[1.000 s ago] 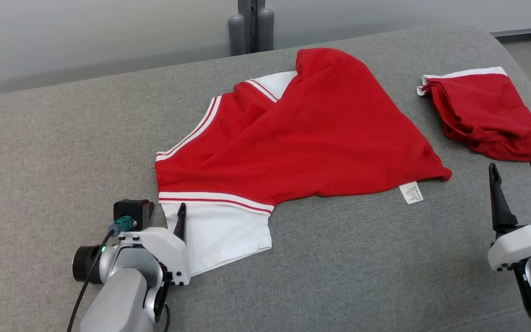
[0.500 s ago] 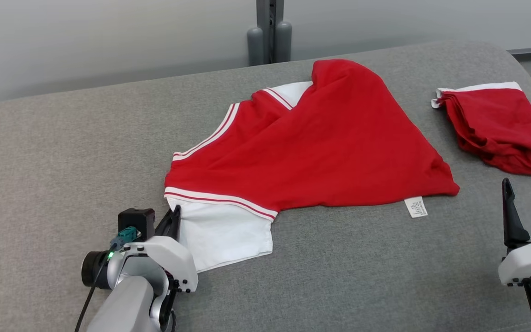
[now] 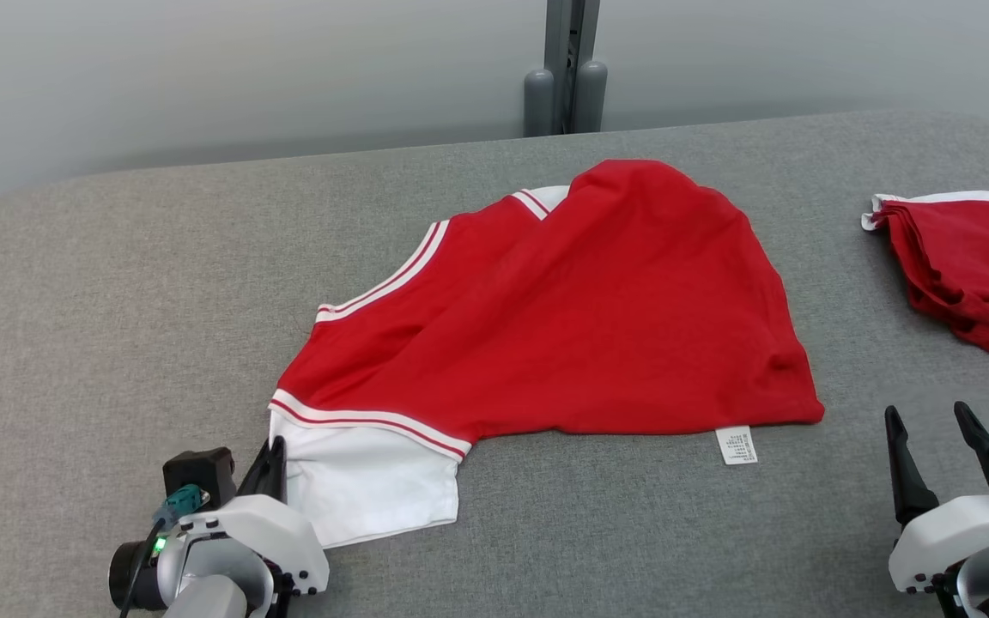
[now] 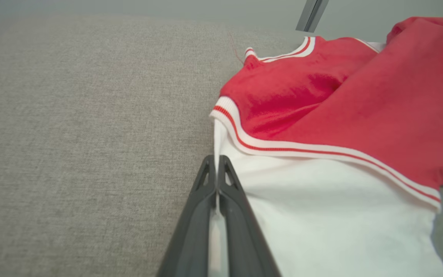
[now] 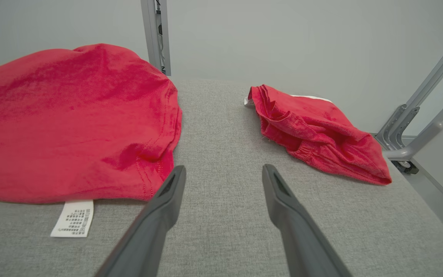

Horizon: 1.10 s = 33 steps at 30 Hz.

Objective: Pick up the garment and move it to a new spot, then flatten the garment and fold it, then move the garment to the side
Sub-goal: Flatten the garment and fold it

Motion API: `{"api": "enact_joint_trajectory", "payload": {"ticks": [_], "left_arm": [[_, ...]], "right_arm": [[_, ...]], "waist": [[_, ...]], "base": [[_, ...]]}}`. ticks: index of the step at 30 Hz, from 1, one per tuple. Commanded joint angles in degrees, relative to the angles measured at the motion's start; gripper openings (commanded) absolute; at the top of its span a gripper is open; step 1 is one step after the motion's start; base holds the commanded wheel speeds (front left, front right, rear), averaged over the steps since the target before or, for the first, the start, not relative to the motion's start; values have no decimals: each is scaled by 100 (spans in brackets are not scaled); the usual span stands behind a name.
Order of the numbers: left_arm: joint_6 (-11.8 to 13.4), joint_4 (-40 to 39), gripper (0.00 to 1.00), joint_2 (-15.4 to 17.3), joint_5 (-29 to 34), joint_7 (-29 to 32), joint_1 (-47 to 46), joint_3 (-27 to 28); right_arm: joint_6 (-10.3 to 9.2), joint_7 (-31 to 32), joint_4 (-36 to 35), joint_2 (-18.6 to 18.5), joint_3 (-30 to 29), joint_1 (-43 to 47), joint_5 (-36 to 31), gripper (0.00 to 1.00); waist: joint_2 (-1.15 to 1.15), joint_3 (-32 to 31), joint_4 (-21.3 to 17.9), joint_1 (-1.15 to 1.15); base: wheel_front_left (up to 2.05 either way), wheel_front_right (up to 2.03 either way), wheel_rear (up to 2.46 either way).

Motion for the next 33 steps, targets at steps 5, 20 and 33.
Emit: {"api": "enact_joint_trajectory", "payload": {"ticks": [5,20,33], "left_arm": [[129,-164,0,104,-101,38,279,64],[304,-950,100,59,17,-220,528,-56],[383,-1513,100,81,116,-272,566,-166]], "right_arm": [[1,103,153,-66,137,-68,101,100],[1,790,803,-389,1271,-1022,734,100],[1,958,2003,-312,1855,-1866,1837,100]], "waist": [[0,-23,66,0],[0,114,333,0],[0,345,673,0]], "base": [[0,0,0],[0,0,0],[0,0,0]]}}
